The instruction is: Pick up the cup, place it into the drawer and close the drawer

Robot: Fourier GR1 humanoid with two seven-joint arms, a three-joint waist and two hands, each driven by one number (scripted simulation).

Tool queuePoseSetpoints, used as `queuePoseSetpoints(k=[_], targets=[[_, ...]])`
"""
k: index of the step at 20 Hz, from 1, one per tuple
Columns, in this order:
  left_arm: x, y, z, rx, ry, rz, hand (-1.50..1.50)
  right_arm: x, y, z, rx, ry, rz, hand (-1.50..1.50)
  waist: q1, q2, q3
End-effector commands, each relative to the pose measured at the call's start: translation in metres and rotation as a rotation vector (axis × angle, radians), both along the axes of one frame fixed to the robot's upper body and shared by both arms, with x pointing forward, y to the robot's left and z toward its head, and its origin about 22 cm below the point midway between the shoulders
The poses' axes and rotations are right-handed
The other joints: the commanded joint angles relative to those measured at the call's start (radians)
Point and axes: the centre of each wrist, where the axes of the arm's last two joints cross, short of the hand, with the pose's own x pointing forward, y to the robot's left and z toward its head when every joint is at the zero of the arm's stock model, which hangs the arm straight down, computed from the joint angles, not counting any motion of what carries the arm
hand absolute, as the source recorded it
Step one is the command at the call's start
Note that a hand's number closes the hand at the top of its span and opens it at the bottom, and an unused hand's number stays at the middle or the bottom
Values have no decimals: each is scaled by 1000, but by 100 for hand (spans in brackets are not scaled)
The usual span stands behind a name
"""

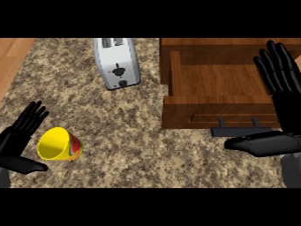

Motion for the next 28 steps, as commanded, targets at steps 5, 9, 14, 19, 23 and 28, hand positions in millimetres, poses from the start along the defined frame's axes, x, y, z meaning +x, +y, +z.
queuePoseSetpoints(k=[5,9,14,19,23,28], targets=[[-10,-3,-48,4,-23,8,-150,1,-16,0,1,-21,16,-150,-12,4,-1],[-15,4,-54,9,-18,15,-150,1,-10,1,25,-22,16,-150,-13,5,-2],[-11,1,-56,-13,-46,45,-150,7,-6,15,-10,-3,6,-150,-18,8,-4],[-21,-14,-72,-32,-48,21,-150,-1,-8,9,10,-14,18,-150,-21,8,-4],[-15,-23,-73,-44,-77,12,-150,7,-23,2,-8,-15,23,-150,-18,9,-4],[2,-23,-64,-35,-72,-12,-150,9,-18,22,-4,9,13,-150,-22,7,-4]])
